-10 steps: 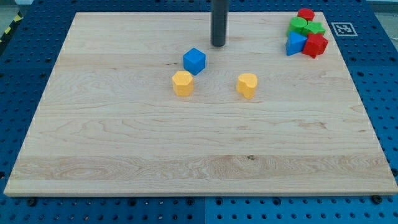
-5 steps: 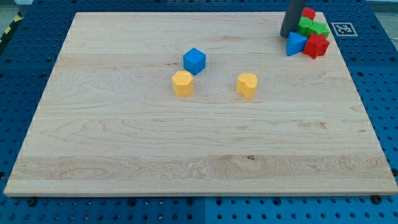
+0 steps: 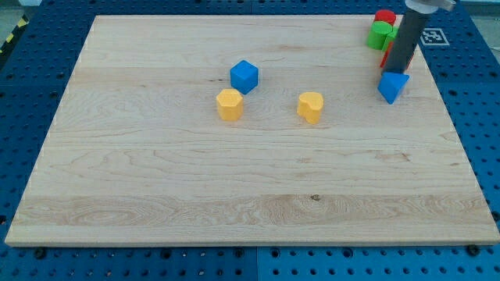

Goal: Place the blue triangle to the top of the yellow heart

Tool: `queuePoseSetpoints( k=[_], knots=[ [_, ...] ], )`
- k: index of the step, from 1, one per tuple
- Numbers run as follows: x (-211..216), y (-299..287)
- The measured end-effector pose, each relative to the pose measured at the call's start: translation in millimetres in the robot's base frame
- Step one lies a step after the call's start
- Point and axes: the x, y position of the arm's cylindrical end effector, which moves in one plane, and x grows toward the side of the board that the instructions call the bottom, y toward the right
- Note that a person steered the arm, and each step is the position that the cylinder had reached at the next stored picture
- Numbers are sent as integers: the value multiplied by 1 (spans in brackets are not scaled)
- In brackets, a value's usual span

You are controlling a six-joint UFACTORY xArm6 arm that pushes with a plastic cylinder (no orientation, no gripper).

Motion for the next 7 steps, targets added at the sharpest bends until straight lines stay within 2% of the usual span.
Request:
queuePoseSetpoints(
  k=[2, 3, 5, 7],
  knots=[
    [31, 45],
    [39, 45],
    [40, 0],
    [39, -2]
  ],
)
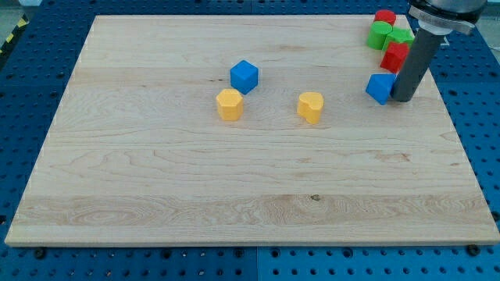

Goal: Place the blue triangle to the top of the yellow heart

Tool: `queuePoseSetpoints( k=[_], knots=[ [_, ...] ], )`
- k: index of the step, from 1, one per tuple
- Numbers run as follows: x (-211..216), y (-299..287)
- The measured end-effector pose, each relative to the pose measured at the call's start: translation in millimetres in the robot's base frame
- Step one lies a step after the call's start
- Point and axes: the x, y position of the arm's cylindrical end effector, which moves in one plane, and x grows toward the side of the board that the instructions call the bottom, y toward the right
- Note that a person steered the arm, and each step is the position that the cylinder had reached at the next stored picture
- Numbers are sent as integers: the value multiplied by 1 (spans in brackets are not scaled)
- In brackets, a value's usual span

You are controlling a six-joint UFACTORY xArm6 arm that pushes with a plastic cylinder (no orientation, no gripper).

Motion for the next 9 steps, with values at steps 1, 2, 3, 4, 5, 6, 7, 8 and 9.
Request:
queuePoseSetpoints(
  k=[1, 2, 3, 4, 5, 6, 7, 8, 9],
  knots=[
    [-7, -9],
    [-17, -31],
    [-22, -58],
    [-22, -90],
    [-24, -106],
    [-29, -111],
    [-15, -101],
    [-3, -59],
    [-32, -32]
  ],
)
